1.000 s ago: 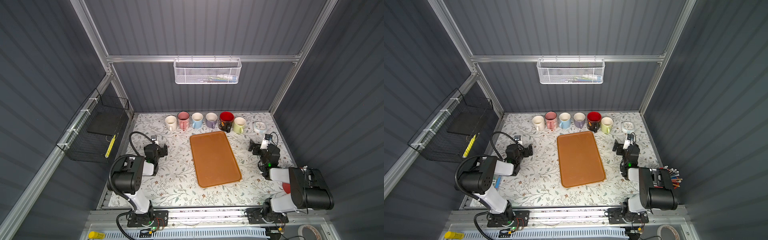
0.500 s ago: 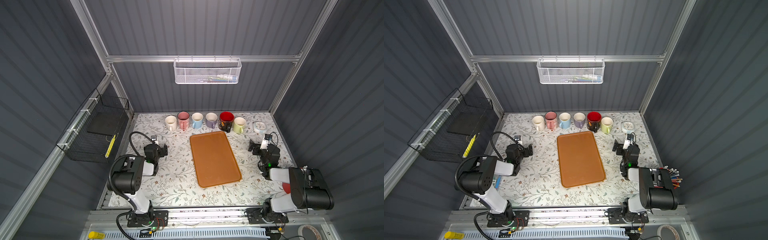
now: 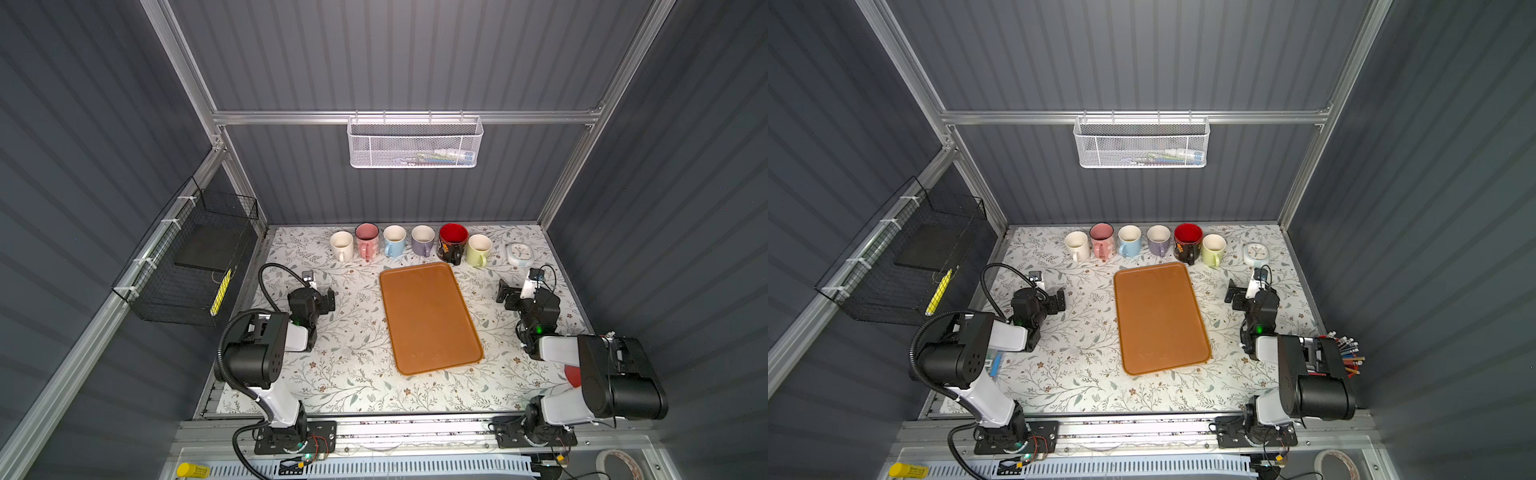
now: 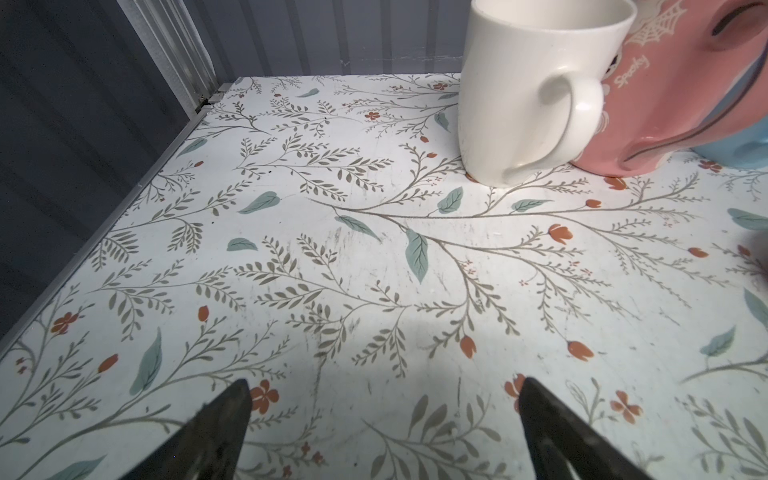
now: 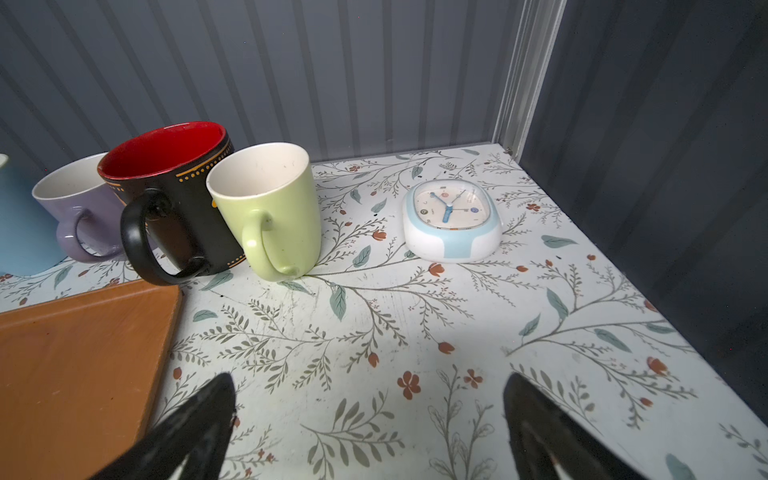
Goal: Turn the mug right side up
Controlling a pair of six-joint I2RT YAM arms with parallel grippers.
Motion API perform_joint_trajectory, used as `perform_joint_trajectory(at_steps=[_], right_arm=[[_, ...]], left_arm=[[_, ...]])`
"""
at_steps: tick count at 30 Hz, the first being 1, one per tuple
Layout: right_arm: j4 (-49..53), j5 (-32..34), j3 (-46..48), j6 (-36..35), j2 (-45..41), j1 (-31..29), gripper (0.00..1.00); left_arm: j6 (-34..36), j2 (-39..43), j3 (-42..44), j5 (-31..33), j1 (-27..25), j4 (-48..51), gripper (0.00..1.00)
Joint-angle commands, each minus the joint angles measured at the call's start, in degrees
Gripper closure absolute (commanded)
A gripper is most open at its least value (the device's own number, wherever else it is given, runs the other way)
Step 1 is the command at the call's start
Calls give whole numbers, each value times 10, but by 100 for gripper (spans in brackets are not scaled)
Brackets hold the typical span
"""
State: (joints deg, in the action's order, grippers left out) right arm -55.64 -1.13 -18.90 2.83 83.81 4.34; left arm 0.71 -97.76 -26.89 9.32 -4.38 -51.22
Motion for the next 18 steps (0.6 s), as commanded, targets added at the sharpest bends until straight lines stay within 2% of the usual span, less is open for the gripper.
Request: perform_joint_trajectory(at_steps=[1,18], right_arm=[[1,-2,1,5,-2,-2,1],[4,-3,-1,4,-1,-3,1]], left_arm=[[7,-6,-4,-4,5,-2,0],[7,-6,-5,-4,5,-3,0]])
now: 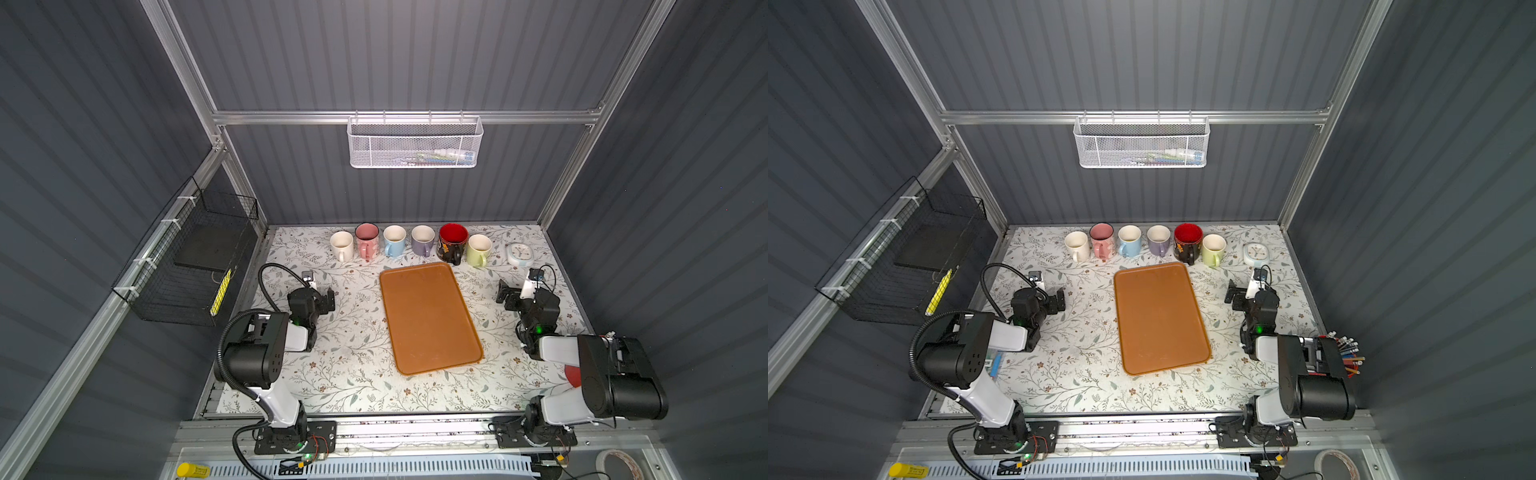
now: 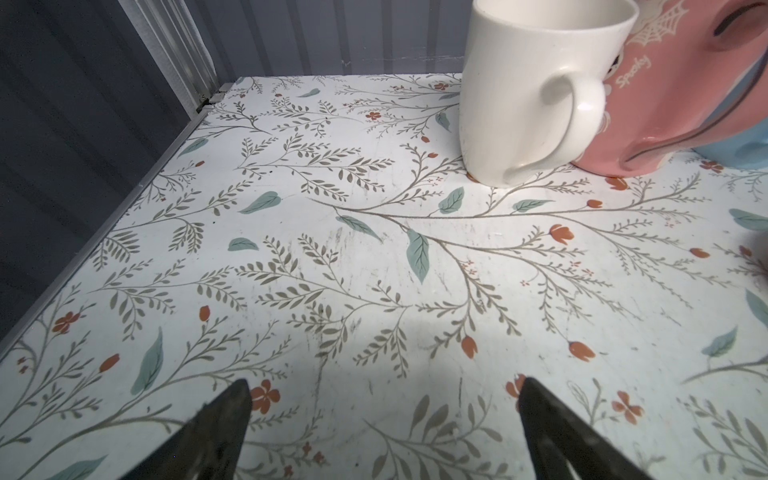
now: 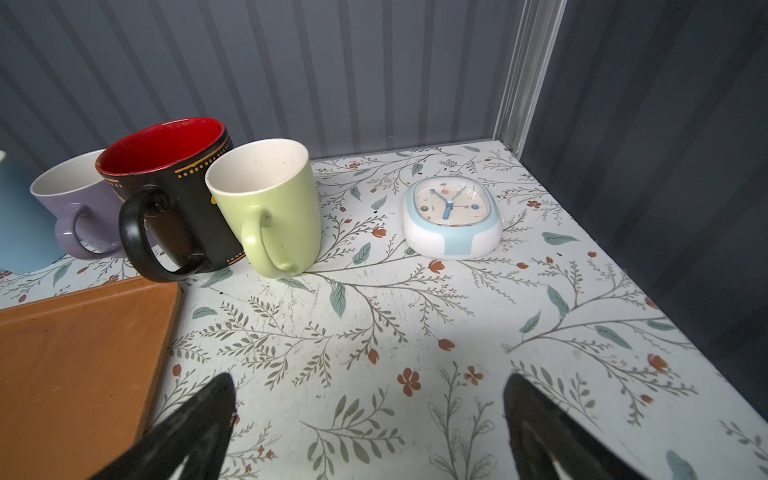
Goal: Turn the mug right side up
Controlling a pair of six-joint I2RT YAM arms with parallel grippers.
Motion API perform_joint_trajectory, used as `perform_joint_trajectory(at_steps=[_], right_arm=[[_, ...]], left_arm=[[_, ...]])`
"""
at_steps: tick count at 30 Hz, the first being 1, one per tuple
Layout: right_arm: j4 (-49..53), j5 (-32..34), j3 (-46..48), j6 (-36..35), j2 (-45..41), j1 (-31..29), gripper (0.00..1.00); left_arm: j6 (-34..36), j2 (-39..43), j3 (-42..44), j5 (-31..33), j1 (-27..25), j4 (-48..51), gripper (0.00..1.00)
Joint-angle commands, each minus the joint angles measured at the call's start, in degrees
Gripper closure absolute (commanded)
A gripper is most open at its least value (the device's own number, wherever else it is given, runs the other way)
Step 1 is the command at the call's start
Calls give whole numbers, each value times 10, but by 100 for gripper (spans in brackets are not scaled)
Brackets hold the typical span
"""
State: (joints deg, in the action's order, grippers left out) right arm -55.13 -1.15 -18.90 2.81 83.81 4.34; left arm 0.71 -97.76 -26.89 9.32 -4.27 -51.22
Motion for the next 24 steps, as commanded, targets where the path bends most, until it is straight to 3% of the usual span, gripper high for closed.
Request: perform_joint_trajectory(at_steps=[1,8,10,12,14,16,18,20,22,24], right_arm=[[-1,-3,-1,3,-2,-3,1],[-42,2,27,6,-9,-3,1],[-166,17,94,11,-9,-3,1],[-291,25,136,13,27,-3,1],[-238,13,110,10,15,-3,1],[-115,11,58,10,-3,-3,1],[12,6,-7,7,-3,-3,1],[-4,0,7,6,-9,-3,1],[-3,-6,1,3,-1,-3,1],[15,-5,-5,3,-7,-3,1]], left_arm=[[6,-6,-4,-4,4,-4,0],[7,-2,8,-1,4,-21,0],[-1,5,58,19,4,-107,0],[-27,1,135,78,4,-251,0],[-38,-31,153,110,4,-338,0],[-22,-17,137,64,3,-292,0],[-5,2,62,24,3,-118,0],[2,-1,-7,4,4,17,0],[3,-8,18,9,4,-55,0],[-2,-1,-9,8,5,17,0]])
